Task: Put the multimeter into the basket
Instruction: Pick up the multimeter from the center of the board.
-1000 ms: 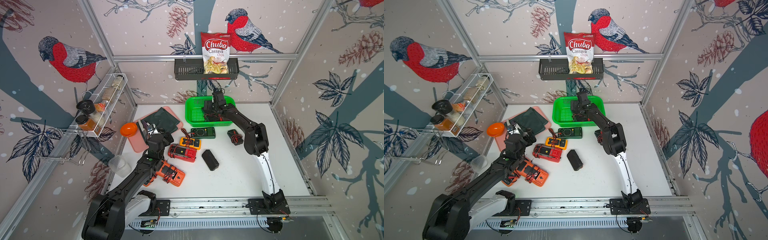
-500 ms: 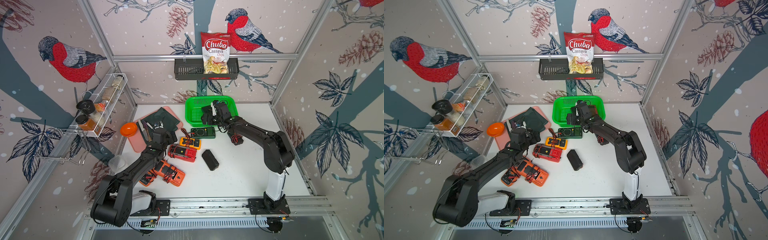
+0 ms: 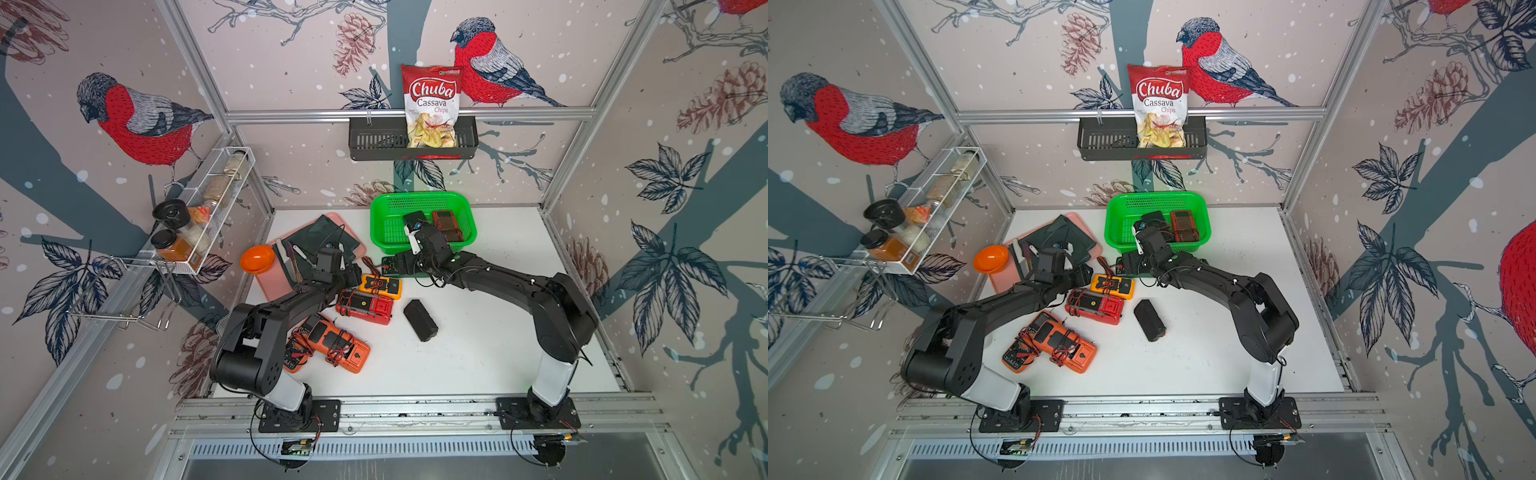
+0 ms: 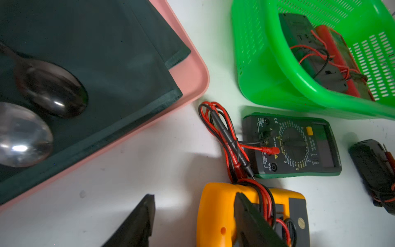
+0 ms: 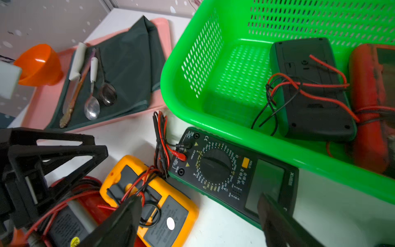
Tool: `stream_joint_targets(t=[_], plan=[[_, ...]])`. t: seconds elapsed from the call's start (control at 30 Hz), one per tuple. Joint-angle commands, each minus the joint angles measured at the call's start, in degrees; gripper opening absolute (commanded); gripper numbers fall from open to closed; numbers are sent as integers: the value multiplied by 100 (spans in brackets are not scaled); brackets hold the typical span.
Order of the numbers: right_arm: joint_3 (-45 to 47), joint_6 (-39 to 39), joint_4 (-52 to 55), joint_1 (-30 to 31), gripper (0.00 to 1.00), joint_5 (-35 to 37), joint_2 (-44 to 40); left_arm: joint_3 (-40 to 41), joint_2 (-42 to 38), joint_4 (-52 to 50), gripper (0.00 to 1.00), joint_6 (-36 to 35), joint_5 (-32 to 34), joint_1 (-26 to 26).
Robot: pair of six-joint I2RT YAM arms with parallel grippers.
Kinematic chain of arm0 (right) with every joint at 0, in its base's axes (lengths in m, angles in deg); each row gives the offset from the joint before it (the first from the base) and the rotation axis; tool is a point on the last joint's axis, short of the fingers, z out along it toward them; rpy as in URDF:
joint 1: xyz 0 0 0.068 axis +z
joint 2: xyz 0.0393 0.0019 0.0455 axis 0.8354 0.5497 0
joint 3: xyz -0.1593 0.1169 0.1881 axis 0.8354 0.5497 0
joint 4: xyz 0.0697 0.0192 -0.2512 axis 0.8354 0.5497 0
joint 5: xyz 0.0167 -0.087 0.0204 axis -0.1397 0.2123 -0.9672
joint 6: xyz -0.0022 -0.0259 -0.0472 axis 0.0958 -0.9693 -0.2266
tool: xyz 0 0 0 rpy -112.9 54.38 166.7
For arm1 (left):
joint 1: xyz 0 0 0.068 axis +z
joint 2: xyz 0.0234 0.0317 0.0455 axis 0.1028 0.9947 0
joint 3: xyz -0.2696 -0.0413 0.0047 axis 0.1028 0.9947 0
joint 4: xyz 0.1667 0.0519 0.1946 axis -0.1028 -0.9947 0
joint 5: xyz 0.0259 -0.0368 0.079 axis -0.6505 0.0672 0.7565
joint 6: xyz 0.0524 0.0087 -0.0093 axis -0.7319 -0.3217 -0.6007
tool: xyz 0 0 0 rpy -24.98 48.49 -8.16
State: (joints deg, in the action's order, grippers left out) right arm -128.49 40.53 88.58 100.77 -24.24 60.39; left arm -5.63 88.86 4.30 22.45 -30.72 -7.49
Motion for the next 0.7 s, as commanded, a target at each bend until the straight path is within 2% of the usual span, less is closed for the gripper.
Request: stream_joint_targets(t=[0.0, 0.23, 0.4, 0.67], plan=[[-23, 70, 177, 18, 90, 347, 76, -160, 258, 80, 63, 14, -519, 12], [143, 243, 289, 7, 91, 565, 25, -237, 690, 328, 57, 48, -1259, 13], [318, 340, 347, -31, 92, 673, -123, -286, 1014, 710, 46, 227, -1964, -12], [630, 369, 378, -52, 93, 613, -376, -568, 1189, 671, 41, 180, -2059, -238]])
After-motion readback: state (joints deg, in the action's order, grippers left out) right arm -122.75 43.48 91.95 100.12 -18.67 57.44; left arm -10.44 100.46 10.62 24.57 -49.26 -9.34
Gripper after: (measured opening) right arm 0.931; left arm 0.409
